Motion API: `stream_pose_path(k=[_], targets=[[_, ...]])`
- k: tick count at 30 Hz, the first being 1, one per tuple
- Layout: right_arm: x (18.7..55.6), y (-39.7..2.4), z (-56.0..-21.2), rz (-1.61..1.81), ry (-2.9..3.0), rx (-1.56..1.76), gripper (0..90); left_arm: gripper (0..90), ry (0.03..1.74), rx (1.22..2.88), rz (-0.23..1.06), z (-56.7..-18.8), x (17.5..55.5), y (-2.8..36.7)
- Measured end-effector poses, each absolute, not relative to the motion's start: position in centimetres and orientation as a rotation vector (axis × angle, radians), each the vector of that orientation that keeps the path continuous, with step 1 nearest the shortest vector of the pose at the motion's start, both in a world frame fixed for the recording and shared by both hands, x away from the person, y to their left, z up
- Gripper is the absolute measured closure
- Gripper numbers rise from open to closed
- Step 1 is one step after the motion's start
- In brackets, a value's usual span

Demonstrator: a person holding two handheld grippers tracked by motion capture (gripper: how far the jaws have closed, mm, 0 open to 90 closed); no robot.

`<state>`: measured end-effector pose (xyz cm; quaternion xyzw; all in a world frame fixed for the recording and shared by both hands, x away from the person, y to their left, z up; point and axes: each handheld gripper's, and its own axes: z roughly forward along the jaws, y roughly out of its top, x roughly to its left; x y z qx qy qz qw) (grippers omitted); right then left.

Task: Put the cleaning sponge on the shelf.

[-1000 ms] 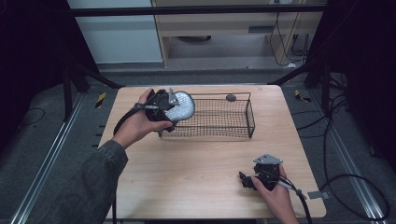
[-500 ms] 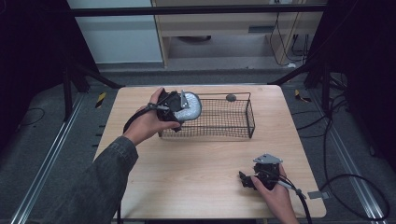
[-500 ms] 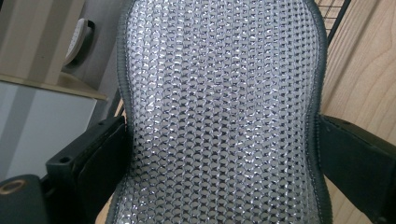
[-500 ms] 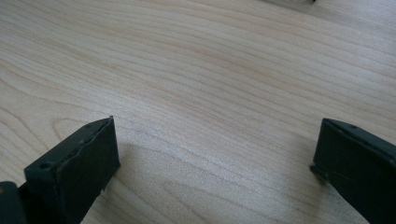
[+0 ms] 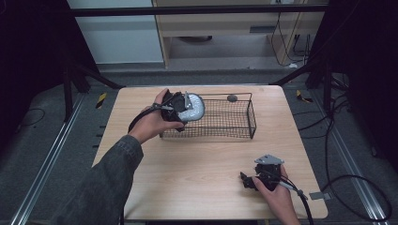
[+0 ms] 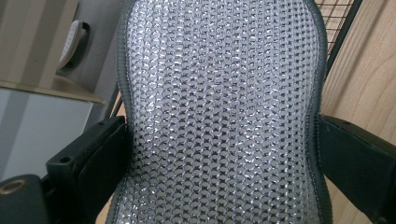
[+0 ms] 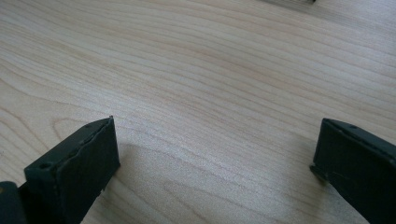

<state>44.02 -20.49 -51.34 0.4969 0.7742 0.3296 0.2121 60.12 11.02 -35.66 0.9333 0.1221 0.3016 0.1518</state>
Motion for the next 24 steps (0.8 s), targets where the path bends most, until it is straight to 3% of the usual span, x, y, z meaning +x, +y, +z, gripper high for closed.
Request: stream_pose_path(k=[24], targets=[[44.0, -20.5, -51.3, 0.915, 2.15, 1.379, 0.4, 3.8, 0.317, 2.701, 0.857, -36.4, 61.5, 10.2]])
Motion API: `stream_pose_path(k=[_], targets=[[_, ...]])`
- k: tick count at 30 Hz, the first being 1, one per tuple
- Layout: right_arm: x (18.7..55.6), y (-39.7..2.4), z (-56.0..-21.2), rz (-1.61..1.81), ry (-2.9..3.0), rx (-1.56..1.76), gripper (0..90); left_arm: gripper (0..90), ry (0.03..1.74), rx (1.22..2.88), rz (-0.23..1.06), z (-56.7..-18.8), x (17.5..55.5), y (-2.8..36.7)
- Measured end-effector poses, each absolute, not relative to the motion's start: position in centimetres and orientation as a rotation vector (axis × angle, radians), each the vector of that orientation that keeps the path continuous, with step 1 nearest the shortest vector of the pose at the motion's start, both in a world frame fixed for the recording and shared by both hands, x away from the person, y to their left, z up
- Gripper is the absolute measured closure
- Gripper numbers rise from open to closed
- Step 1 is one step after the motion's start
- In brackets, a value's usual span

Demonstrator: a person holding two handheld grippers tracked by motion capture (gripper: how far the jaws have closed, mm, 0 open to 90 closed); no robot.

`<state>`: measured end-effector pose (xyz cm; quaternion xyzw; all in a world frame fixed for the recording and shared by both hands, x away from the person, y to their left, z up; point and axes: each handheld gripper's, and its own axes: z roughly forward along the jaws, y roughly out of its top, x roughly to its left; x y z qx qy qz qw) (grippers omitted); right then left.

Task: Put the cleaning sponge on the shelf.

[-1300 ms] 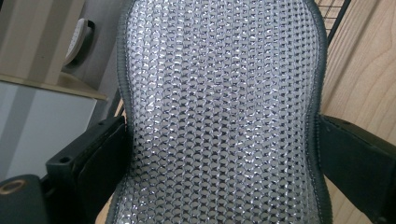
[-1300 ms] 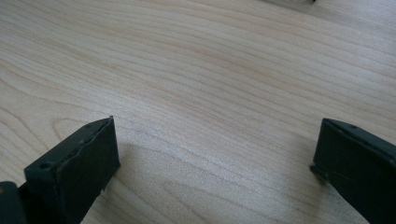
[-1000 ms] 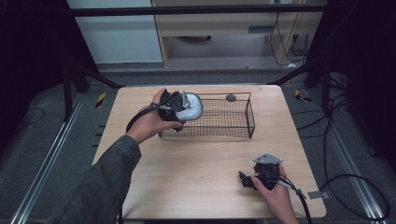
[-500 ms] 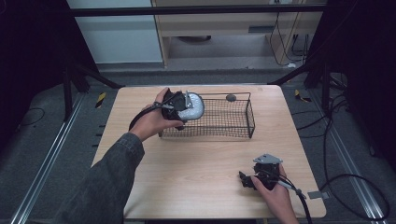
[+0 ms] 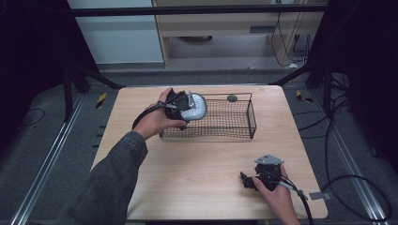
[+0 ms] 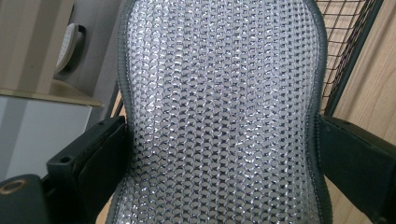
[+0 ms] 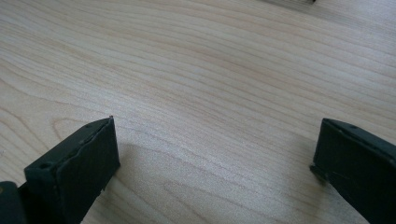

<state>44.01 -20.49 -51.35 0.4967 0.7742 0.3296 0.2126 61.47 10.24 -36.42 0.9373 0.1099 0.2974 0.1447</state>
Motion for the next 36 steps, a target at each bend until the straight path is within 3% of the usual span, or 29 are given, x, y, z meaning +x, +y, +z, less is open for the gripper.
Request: stream_pose_path(k=[36], targets=[[44.0, -20.5, -51.3, 0.914, 2.15, 1.38, 0.4, 2.6, 0.339, 2.732, 0.771, -37.5, 63.3, 10.0]])
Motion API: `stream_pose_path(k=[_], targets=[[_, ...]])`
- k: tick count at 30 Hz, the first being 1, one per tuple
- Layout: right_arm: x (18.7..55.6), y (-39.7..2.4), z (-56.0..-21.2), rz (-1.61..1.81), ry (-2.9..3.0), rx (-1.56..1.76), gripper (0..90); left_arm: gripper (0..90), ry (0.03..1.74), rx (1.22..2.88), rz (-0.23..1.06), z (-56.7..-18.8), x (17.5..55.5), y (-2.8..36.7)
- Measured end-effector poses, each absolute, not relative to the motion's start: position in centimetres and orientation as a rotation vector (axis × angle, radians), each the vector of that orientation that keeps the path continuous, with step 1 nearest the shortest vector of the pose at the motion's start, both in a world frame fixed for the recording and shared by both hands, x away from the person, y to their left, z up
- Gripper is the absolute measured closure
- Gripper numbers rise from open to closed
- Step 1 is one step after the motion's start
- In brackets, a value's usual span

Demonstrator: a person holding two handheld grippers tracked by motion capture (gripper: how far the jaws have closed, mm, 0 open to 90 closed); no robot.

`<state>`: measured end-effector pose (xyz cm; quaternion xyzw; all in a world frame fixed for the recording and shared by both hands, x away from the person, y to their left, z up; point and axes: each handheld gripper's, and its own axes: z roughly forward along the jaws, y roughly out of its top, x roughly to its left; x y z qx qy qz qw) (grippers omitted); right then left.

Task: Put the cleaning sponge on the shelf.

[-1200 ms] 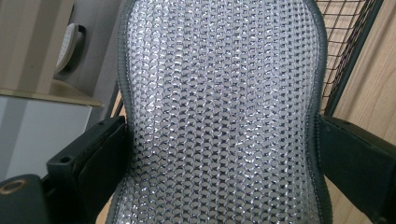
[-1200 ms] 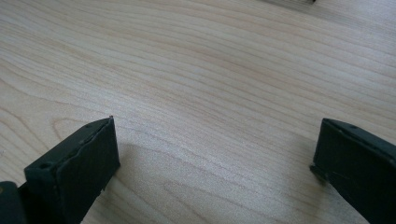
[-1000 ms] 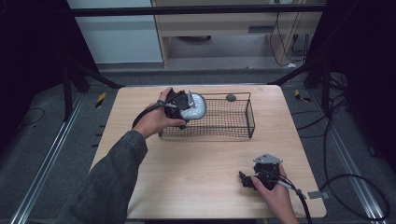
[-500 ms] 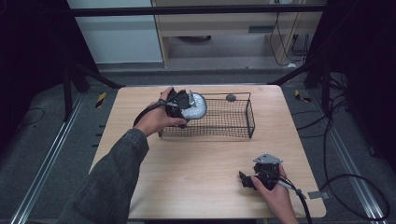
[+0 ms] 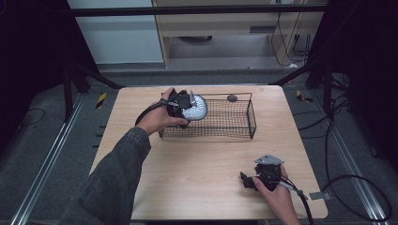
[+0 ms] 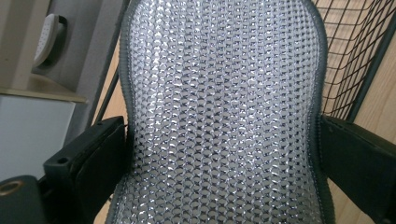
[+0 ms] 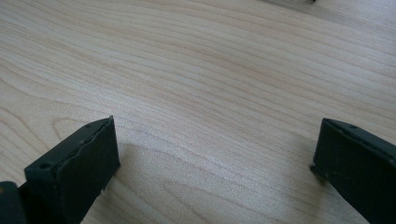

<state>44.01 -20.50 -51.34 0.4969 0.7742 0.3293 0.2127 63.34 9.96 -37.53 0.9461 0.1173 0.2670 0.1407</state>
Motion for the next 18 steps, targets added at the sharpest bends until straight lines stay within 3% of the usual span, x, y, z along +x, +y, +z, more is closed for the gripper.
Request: stream_pose_path(k=[18], targets=[[43.99, -20.51, -51.34, 0.914, 2.15, 1.378, 0.4, 4.7, 0.355, 2.709, 0.753, -37.32, 63.28, 10.04]])
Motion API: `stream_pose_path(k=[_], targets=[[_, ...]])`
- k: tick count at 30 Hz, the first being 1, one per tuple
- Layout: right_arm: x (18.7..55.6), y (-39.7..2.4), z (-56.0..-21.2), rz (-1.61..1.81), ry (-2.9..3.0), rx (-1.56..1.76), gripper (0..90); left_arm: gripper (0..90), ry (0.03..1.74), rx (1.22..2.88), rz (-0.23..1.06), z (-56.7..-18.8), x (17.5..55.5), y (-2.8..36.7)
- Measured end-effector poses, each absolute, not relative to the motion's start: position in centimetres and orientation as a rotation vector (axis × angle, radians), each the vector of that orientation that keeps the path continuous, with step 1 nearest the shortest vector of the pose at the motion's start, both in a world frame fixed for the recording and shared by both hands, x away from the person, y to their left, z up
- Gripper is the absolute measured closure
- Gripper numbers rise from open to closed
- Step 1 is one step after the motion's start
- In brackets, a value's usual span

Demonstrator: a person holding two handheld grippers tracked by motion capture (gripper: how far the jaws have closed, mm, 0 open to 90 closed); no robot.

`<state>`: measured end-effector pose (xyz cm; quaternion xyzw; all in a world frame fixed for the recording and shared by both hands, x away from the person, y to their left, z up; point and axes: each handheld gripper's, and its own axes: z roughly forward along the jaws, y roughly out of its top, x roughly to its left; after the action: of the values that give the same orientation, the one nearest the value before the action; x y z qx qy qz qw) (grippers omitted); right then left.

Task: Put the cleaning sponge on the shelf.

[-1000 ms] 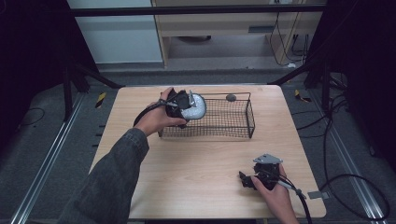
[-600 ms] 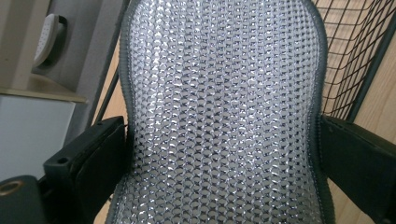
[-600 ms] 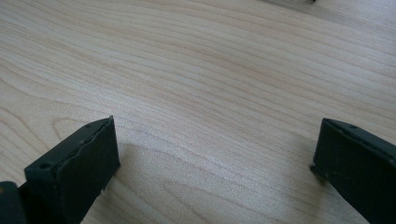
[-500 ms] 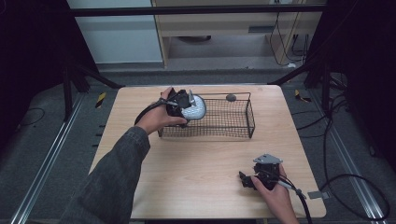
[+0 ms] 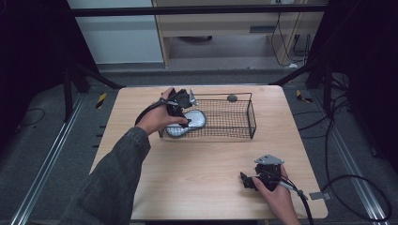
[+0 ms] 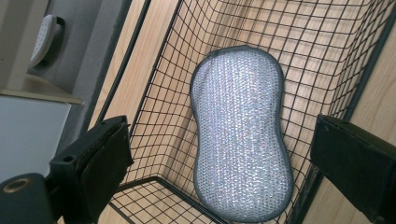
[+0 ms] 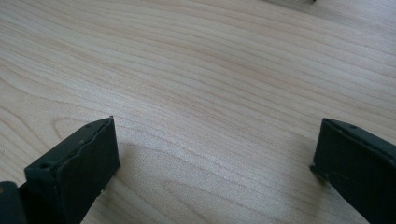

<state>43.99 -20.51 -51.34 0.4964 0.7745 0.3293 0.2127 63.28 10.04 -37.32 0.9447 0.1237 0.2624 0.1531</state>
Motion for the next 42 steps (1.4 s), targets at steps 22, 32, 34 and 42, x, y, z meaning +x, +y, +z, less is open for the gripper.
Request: stream_pose_path(k=[22, 32, 34, 42], targets=[[44.0, -20.5, -51.3, 0.914, 2.151, 1.375, 0.4, 5.3, 0.337, 2.698, 0.812, -36.7, 62.3, 9.7], [44.0, -20.5, -51.3, 0.915, 2.151, 1.375, 0.4, 5.1, 0.344, 2.662, 0.865, -36.3, 61.2, 9.6], [44.0, -20.5, -51.3, 0.915, 2.151, 1.378, 0.4, 5.1, 0.356, 2.646, 0.863, -36.2, 60.9, 9.6], [44.0, -20.5, -51.3, 0.915, 2.152, 1.379, 0.4, 5.2, 0.382, 2.603, 0.881, -35.9, 59.1, 9.4]])
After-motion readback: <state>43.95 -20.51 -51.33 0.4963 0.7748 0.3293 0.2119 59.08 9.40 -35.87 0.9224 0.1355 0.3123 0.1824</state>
